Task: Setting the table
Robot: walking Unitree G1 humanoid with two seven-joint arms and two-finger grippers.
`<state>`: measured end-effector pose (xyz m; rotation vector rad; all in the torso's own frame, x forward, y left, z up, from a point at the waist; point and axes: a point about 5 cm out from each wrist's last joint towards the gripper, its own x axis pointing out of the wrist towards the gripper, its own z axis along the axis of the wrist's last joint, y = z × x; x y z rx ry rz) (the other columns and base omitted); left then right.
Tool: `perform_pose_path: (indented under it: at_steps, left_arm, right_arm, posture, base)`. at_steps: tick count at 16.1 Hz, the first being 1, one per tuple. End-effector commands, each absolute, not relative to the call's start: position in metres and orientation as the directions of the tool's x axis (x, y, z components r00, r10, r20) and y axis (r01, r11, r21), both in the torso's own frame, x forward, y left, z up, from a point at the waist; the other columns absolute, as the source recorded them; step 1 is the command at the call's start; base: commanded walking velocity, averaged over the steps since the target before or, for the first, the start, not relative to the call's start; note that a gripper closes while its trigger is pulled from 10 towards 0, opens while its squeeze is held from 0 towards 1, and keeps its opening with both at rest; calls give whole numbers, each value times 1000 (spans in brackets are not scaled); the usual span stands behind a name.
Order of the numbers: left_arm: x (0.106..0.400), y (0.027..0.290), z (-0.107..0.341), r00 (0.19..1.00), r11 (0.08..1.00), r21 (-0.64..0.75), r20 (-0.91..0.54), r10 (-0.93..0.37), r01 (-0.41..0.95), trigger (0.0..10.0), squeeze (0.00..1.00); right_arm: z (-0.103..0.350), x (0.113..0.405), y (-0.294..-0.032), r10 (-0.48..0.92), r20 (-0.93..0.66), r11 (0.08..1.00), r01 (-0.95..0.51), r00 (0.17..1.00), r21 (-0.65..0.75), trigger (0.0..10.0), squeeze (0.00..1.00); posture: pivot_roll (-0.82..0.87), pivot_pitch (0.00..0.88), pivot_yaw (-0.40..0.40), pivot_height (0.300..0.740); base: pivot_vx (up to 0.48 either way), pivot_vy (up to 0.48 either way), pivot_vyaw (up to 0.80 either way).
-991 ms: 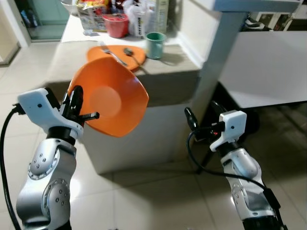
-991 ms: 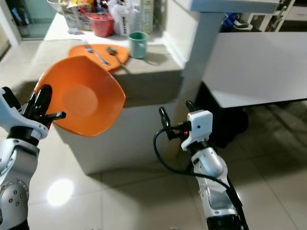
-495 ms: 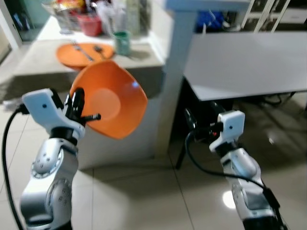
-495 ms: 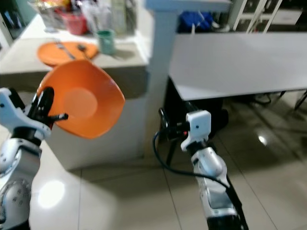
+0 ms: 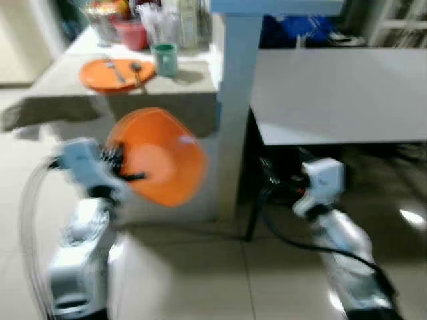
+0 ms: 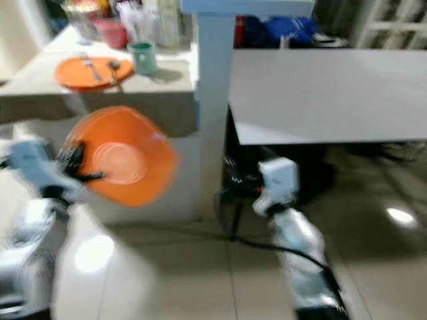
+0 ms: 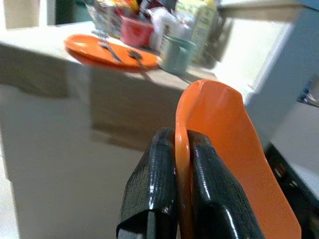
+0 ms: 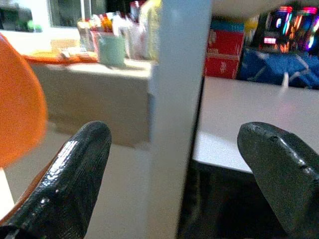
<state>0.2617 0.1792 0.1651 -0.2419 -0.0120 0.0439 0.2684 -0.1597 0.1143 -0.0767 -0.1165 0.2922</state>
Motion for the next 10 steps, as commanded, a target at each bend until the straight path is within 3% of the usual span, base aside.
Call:
perform_pose_path:
  at_steps: [1, 4, 6, 8, 9, 10]
  left_arm:
    - [263, 186, 178, 995, 972, -230, 68, 75, -58, 0, 0]
    - [258, 176, 168, 999, 975, -221, 24, 40, -33, 0, 0]
    - [254, 166, 162, 1000, 976, -218, -1, -2, 2, 0, 0]
    - [245, 190, 153, 995, 972, -212, -31, 99, -103, 0, 0]
    - [236, 205, 149, 987, 977, -143, -32, 156, -159, 0, 0]
    - [227, 211, 144, 986, 979, -126, -54, 156, -162, 0, 0]
  right_arm:
    - [121, 270, -158, 296, 123, 953, -285, 947, -101, 10000, 0]
    - [115, 260, -170, 278, 100, 957, -267, 955, -113, 10000, 0]
    - [112, 258, -171, 267, 100, 961, -258, 958, -97, 10000, 0]
    - [113, 255, -170, 270, 107, 961, -261, 957, -95, 10000, 0]
    - [114, 253, -170, 272, 108, 960, -262, 956, -94, 10000, 0]
    - [114, 251, -170, 274, 108, 960, -265, 956, -90, 10000, 0]
  posture:
    - [-119, 3, 39, 740]
    - [-134, 5, 56, 740]
    - [-136, 6, 64, 740]
    - [-140, 2, 75, 740]
    - [-147, 3, 79, 740]
    - [-147, 6, 81, 740]
  base:
    - [296, -375, 563]
    - [299, -372, 565]
    - [298, -371, 0]
    - [302, -371, 0]
    - [300, -371, 0]
    - [0, -424, 0]
